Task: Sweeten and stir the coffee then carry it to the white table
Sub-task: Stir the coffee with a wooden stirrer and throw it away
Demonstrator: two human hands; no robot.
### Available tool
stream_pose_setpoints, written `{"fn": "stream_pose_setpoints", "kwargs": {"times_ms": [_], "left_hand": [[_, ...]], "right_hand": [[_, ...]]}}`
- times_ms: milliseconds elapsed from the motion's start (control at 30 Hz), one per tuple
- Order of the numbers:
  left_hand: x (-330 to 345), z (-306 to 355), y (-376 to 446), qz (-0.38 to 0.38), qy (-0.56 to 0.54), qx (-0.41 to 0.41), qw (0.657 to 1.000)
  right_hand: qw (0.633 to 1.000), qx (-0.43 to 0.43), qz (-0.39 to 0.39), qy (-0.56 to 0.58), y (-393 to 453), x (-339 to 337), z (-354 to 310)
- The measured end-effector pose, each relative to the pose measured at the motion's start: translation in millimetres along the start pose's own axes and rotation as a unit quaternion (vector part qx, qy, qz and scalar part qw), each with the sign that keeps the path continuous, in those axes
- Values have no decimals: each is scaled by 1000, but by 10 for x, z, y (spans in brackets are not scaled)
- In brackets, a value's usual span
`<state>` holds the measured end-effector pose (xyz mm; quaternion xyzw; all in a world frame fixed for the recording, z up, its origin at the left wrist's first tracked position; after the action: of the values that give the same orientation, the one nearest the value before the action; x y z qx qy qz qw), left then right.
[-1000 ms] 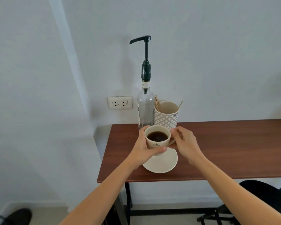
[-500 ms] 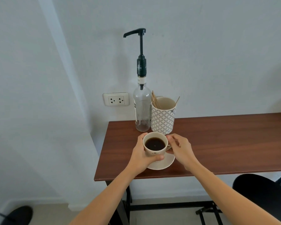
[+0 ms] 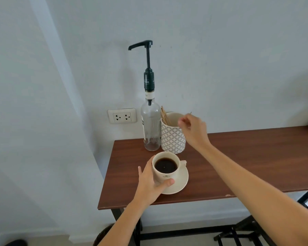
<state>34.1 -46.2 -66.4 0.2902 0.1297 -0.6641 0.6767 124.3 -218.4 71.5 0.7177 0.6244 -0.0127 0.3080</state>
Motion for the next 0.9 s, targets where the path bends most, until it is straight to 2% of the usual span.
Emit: {"fn": "stream_pose_setpoints", "kwargs": {"times_ms": [100,333,467,633,833,900], "left_hand": [[5,-20,-12,3,14,-6,1000],[-39,-28,-14,3,25,-18,1000],[-35,29,-11,-2,14,-17,1000],[-43,0,-16,-1,10,-20,1000],[-50,1,-10,6,18,-17,1000],[-45,-2,-9,8,22,-15,1000]], "right_hand": [[996,-19,-57,-60,448,212,-159],[979,22,-154,-132,894,662,-130],[978,17,-152,-142,908,599,-31],[971,59,-160,-166,895,504,106],[973,1,-140,-185,865,209,-238],[984,-40,-91,-148,787,-3,-509]]}}
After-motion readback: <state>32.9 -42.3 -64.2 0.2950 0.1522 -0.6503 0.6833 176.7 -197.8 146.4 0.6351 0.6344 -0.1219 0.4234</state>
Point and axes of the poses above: each hand's wrist, its own y-axis towards the middle knuckle, its own x-axis out of the palm, z = x × y, the point moved 4 cm from there along y, towards the middle knuckle, and after that the axes turned 11 degrees about y, right-handed, at the moved point
